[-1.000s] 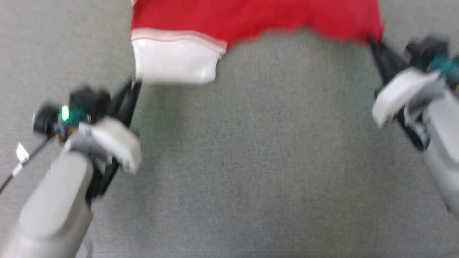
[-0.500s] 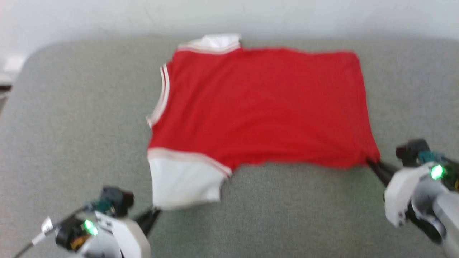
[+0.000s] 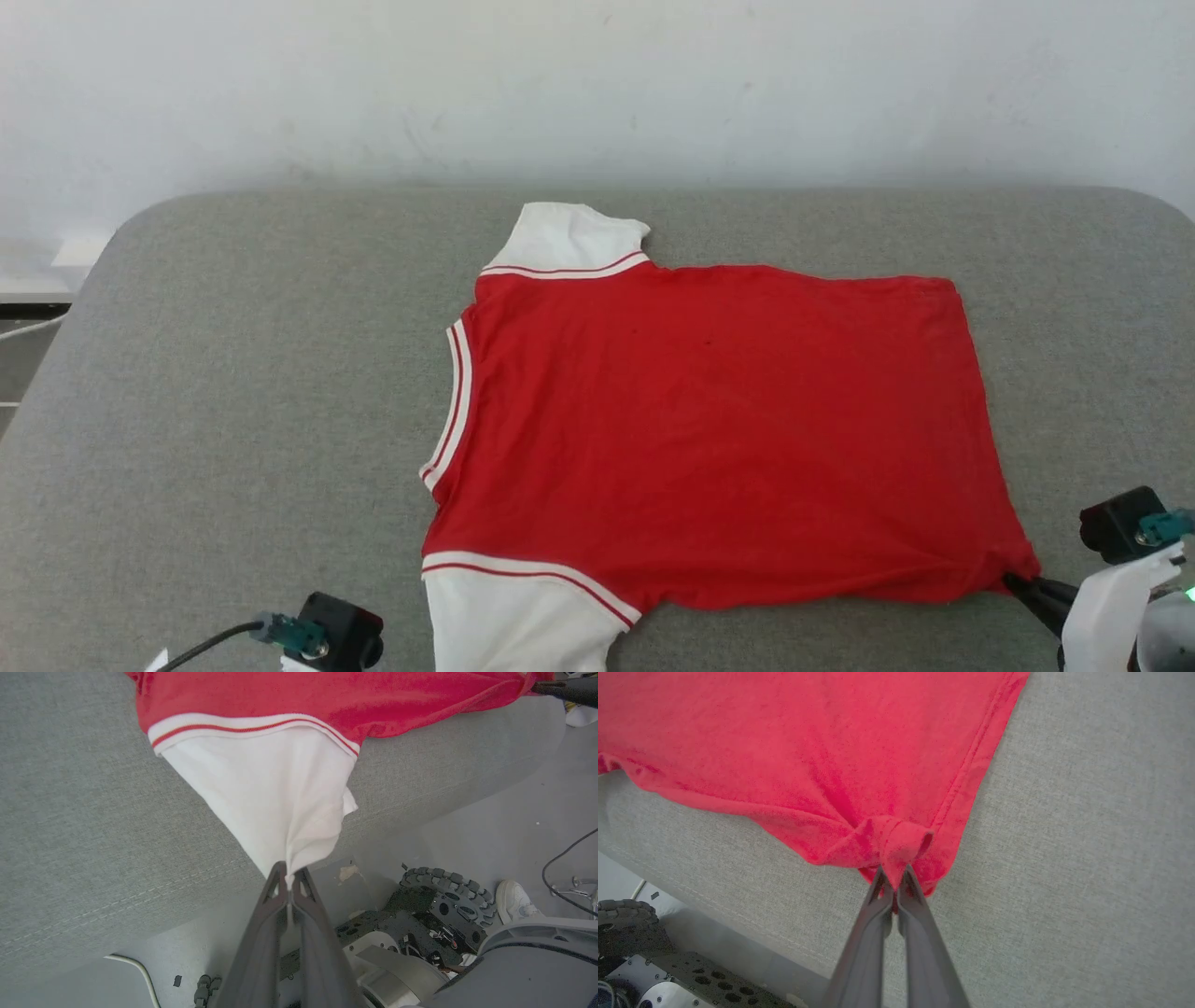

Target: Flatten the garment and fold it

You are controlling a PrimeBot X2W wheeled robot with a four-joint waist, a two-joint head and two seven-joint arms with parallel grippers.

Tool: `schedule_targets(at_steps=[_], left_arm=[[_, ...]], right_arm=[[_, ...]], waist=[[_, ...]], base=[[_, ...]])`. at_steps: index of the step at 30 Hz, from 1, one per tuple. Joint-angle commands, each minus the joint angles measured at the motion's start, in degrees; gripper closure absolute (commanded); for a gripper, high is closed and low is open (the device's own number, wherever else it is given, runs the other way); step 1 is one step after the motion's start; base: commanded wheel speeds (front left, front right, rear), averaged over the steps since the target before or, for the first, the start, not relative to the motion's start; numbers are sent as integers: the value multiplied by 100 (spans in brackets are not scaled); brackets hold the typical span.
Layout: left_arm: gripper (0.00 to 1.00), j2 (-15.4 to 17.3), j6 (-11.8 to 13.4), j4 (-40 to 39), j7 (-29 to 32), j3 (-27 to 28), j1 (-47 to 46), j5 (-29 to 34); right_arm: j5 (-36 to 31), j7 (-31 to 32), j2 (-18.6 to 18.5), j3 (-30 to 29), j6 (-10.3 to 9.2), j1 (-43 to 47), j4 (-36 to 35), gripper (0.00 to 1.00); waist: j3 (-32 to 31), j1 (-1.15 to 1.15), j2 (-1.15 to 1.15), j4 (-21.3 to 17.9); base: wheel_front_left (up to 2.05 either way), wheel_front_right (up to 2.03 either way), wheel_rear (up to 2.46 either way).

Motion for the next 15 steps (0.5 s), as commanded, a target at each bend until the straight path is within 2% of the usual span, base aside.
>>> schedule_targets(at_steps=[1, 6, 15], left_arm=[[100, 22, 52, -25, -16, 16, 10, -11], [100, -173, 34, -59, -329, 156, -222, 29], [100, -893, -6, 338, -1469, 680, -1257, 219]], right_arm=[[22, 10, 16, -65, -12, 46, -60, 100], [-138, -61, 152, -497, -12, 233, -447, 100], [-542, -111, 535, -1252, -12, -65, -735, 100]], waist=[[22, 1, 0, -16], [123, 1, 0, -63], [653, 1, 0, -157]], base=[[0, 0, 0], [0, 0, 0], [0, 0, 0]])
